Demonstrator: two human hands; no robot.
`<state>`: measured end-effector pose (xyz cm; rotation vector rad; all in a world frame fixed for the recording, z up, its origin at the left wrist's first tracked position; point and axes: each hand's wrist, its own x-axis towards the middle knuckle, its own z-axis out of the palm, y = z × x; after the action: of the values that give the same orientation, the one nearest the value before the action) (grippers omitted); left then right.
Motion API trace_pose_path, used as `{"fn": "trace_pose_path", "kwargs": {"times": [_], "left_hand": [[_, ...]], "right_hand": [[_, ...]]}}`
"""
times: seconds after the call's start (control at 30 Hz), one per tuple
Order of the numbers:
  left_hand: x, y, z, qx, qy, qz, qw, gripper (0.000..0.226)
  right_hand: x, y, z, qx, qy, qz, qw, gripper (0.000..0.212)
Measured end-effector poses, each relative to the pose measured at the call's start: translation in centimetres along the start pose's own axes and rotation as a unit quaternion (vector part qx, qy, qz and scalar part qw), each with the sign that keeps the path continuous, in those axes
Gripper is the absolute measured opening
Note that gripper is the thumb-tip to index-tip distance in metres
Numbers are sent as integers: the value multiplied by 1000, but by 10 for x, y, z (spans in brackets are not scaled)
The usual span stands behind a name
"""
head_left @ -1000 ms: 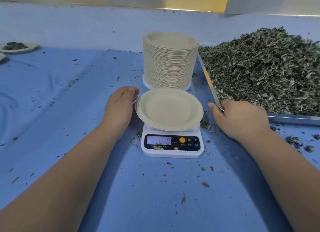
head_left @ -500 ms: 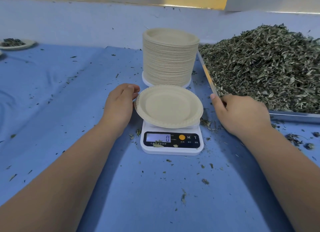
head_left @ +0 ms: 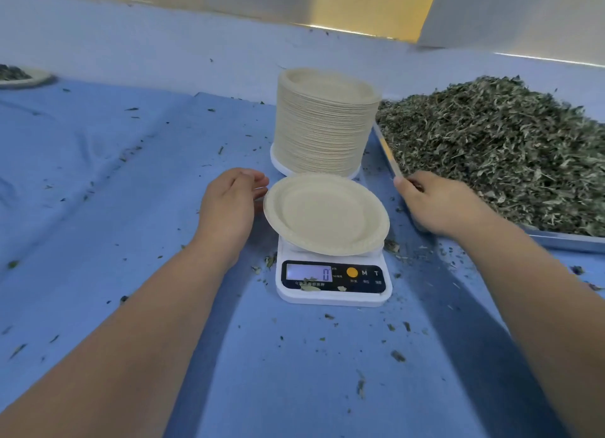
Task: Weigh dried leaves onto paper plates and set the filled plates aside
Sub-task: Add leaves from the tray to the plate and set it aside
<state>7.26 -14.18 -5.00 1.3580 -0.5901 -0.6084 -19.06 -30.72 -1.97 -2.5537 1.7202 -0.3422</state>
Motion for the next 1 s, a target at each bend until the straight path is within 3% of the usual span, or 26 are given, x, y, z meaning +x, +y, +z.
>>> {"fn": "trace_pose_path", "kwargs": {"times": [0.17, 0.33, 0.5, 0.57, 0.67, 0.77, 0.9, 1.0], "left_hand": [[2, -1, 0, 11, 1, 6, 1000, 27], [4, -1, 0, 0, 3, 0, 1000, 26], [3, -1, 3, 7, -3, 2, 1000, 28], [2, 0, 3, 9, -3, 2, 1000, 29], [3, 1, 2, 3, -6, -4, 1000, 28], [4, 0, 0, -2, -10, -6, 1000, 27], [3, -2, 0, 19, -14, 8, 1000, 30], [3, -2, 0, 27, -14, 9, 1000, 30]], "right_hand": [[51, -9, 1, 25, -84, 15, 996, 77], [63, -11, 7, 147, -169, 174, 959, 107], [53, -11, -4, 85, -193, 130, 969, 121], [45, -7, -9, 63, -207, 103, 971, 118], [29, 0, -17, 25, -212, 42, 976, 96], [13, 5, -27, -2, -215, 5, 977, 101], [-1, 14, -42, -8, -160, -3, 987, 100], [-3, 20, -40, -39, -113, 46, 992, 90]]}}
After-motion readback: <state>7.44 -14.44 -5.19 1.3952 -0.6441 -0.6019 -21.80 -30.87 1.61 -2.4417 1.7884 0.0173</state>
